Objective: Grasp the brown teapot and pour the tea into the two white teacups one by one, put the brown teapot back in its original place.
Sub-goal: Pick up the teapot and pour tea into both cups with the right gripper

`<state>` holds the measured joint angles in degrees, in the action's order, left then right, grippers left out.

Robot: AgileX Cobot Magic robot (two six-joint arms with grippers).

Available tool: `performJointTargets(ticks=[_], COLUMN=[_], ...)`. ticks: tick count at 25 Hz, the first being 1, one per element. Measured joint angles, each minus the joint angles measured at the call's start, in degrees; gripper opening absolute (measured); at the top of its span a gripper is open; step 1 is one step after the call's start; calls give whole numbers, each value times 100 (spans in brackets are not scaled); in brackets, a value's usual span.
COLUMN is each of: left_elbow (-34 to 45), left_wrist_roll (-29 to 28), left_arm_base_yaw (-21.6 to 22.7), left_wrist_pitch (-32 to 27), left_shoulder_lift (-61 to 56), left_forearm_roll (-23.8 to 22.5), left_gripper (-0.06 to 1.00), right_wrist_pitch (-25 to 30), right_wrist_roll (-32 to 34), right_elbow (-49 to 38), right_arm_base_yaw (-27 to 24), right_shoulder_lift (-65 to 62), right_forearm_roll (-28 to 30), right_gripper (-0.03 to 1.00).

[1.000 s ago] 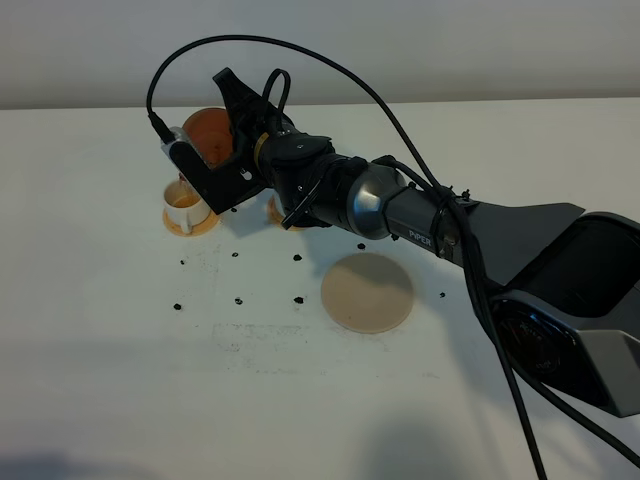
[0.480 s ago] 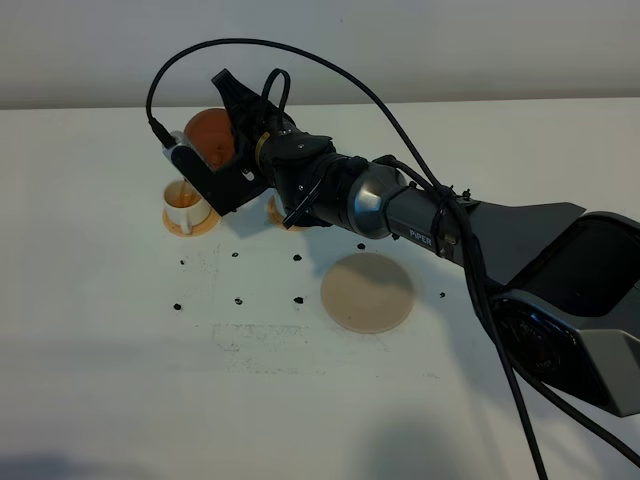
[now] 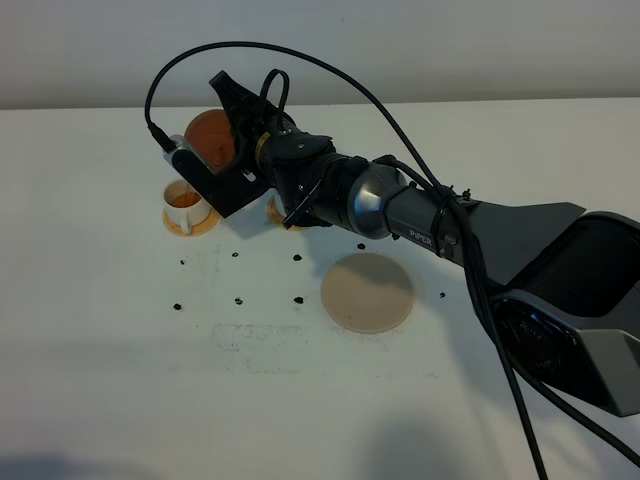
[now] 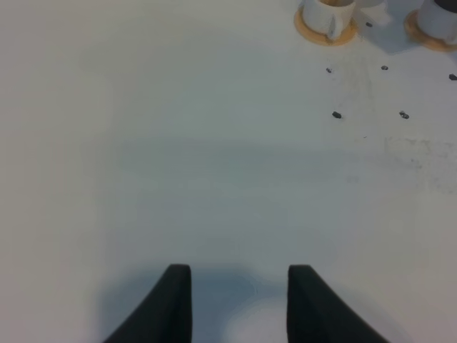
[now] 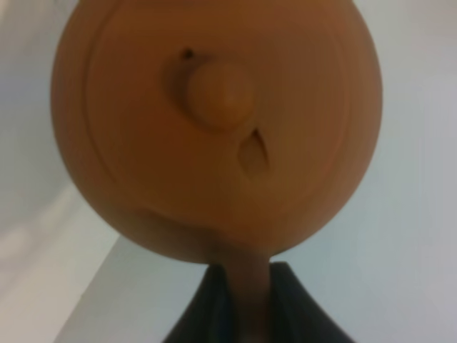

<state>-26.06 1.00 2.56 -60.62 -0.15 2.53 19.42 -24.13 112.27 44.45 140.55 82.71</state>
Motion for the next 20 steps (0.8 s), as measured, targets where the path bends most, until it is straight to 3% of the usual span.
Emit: performJointTargets(ticks=[20], left_elbow=[0], left_wrist_roll=[-6], left_arm_base_yaw=[0], left_wrist_pitch=[0], left_shoulder_lift=[0], left_forearm_roll=[0], left_gripper=[31], right_wrist_pitch=[10], right_wrist_roll=[-5], right_elbow=[0], right_arm_base_yaw=[0], right_shoulder_lift=[0], right_forearm_roll=[140], right_gripper=[11])
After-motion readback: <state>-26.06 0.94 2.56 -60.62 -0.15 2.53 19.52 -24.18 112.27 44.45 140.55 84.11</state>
